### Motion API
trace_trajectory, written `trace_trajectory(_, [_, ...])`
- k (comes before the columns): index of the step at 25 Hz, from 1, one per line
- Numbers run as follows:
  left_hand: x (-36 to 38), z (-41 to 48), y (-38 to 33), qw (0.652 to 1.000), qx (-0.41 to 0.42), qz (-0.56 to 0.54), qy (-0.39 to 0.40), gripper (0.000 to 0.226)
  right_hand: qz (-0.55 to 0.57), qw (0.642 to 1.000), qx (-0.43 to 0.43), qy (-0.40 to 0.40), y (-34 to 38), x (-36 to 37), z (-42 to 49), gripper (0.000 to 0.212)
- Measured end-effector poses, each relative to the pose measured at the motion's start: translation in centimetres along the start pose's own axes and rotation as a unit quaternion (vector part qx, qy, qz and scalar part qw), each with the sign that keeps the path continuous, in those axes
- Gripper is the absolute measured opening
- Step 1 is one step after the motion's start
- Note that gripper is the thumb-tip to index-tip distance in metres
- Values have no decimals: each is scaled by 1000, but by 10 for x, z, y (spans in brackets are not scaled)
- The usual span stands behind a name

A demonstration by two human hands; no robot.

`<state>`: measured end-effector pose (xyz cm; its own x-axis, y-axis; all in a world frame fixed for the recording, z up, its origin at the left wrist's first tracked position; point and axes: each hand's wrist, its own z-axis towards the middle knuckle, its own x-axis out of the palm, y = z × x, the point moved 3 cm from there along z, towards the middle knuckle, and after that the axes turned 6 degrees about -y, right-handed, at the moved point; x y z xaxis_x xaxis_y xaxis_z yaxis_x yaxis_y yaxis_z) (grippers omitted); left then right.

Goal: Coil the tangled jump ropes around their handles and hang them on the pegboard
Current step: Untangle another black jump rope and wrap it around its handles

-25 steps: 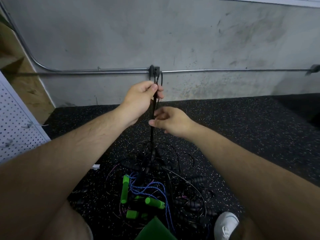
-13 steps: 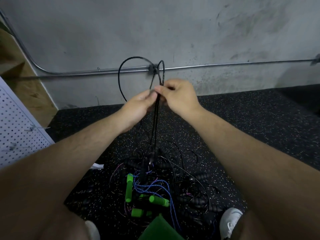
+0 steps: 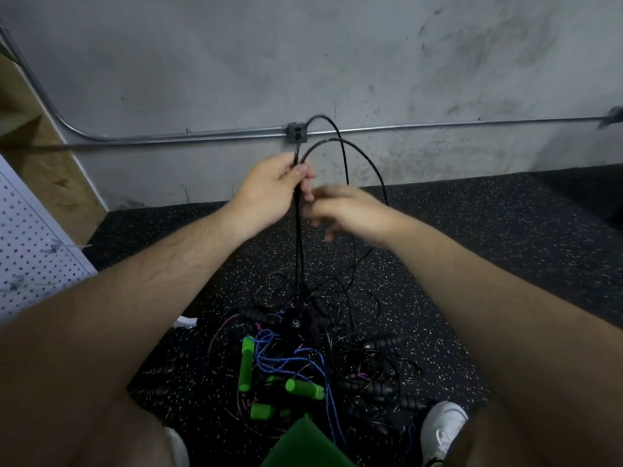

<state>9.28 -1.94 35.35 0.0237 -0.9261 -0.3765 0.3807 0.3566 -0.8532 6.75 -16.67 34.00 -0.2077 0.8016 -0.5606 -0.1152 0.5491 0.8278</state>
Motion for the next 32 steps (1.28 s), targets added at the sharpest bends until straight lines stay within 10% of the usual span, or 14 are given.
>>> trace_trajectory(8, [-14,7,-15,992,-7,-122,-17,26,-94,993,-26,-65,3,28,2,22])
trace_trajectory(11, [-10,-7,21,985,-109,-103,90,49,-27,987,-62,-148,27,6,2,21])
trace_trajectory(15, [8,-36,51,959,-120,42,254,25,126,960,-35,-246,32,-22,15,22])
trace_trajectory(19, [9,-20,43,983,-105,43,142,20,165,960,-32,-226,17,-28,16,32])
trace_trajectory(24, [6,4,12,999,-34,5,38,25,-69,998,-3,-4,-19,8,-4,42])
trace_trajectory(32, [-2,0,13,986,-82,-141,20,23,-21,996,-24,-87,-18,26,7,17])
